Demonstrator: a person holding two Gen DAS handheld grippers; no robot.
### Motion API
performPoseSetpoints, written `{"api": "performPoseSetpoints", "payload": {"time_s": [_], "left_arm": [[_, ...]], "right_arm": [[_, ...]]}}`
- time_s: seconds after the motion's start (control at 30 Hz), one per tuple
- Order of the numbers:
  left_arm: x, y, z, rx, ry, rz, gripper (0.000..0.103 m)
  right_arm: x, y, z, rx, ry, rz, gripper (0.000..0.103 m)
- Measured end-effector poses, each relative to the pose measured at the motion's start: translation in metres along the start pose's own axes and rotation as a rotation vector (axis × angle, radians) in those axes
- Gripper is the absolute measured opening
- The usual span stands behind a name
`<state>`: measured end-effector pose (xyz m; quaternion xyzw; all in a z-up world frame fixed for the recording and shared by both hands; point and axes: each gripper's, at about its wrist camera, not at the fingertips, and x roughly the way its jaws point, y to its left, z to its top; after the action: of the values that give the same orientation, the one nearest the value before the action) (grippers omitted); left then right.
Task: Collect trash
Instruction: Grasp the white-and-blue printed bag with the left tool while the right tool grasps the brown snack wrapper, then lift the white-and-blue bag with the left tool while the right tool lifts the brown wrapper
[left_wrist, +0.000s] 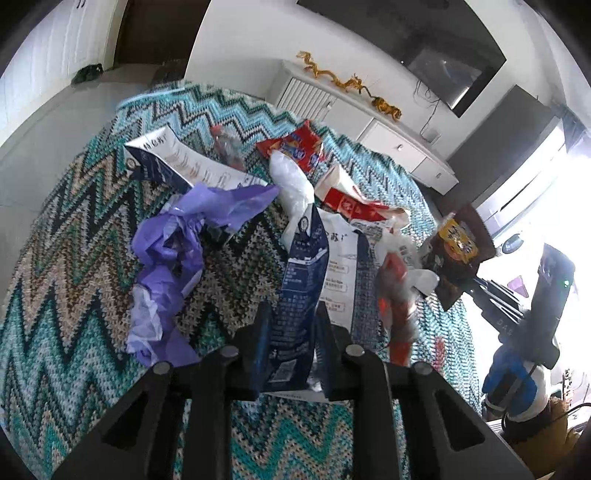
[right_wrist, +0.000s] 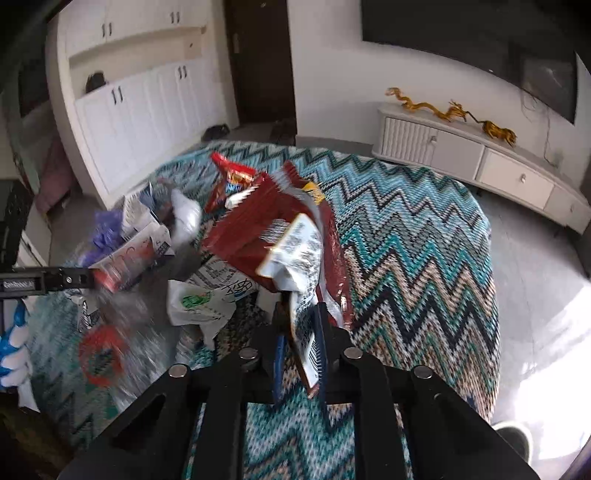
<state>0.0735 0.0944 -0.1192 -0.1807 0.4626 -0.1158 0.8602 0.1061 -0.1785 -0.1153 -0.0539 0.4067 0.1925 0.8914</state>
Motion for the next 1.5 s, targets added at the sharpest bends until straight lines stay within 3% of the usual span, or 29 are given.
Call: {"api": "performPoseSetpoints", "payload": {"time_s": [0.3, 0.53, 0.77, 0.8, 0.87, 0.9, 0.93, 0.97, 1.03, 1.1, 1.27, 1.4, 1.5], "left_arm": [[-0.045, -0.012, -0.009, 0.028, -0.077, 0.002, 0.021], [-0.061, -0.056, 0.002, 0.134, -0.104, -0.039, 0.020], [-0.056, -0.098, 0.013, 0.175, -0.094, -0.121, 0.020], [-0.056, -0.100, 0.013, 0.179, -0.094, -0.122, 0.020], [-0.055, -0.102, 0.014, 0.183, -0.093, -0.124, 0.020], [-0.054, -0.101, 0.015, 0.183, -0.093, -0.124, 0.020], [-0.053, -0.099, 0.015, 0.181, -0.093, -0.125, 0.019], [-0.051, -0.098, 0.017, 0.177, -0.088, -0.131, 0.004], [-0.048, -0.096, 0.018, 0.172, -0.083, -0.133, 0.006], [-0.045, -0.093, 0.018, 0.170, -0.079, -0.139, 0.006], [-0.041, -0.084, 0.018, 0.163, -0.081, -0.142, 0.006], [-0.036, -0.075, 0.015, 0.148, -0.068, -0.145, 0.005], [-0.035, -0.071, 0.010, 0.165, -0.052, -0.136, 0.008]], "right_arm": [[-0.054, -0.001, -0.018, 0.085, -0.099, 0.038, 0.006], [-0.092, -0.024, -0.037, 0.148, -0.163, 0.011, 0.003], [-0.085, -0.061, -0.062, 0.298, -0.146, 0.039, 0.008], [-0.081, -0.063, -0.065, 0.306, -0.137, 0.032, 0.011], [-0.073, -0.068, -0.067, 0.310, -0.108, 0.007, 0.029], [-0.070, -0.069, -0.069, 0.306, -0.101, 0.000, 0.043], [-0.066, -0.068, -0.069, 0.299, -0.091, -0.008, 0.048], [-0.061, -0.068, -0.067, 0.290, -0.078, -0.020, 0.050], [-0.053, -0.071, -0.067, 0.282, -0.065, -0.054, 0.063], [-0.047, -0.080, -0.066, 0.290, -0.061, -0.088, 0.068], [-0.040, -0.105, -0.065, 0.334, -0.058, -0.133, 0.067], [-0.028, -0.120, -0.064, 0.374, -0.029, -0.097, 0.051], [-0.018, -0.127, -0.066, 0.407, -0.008, -0.066, 0.048]]}}
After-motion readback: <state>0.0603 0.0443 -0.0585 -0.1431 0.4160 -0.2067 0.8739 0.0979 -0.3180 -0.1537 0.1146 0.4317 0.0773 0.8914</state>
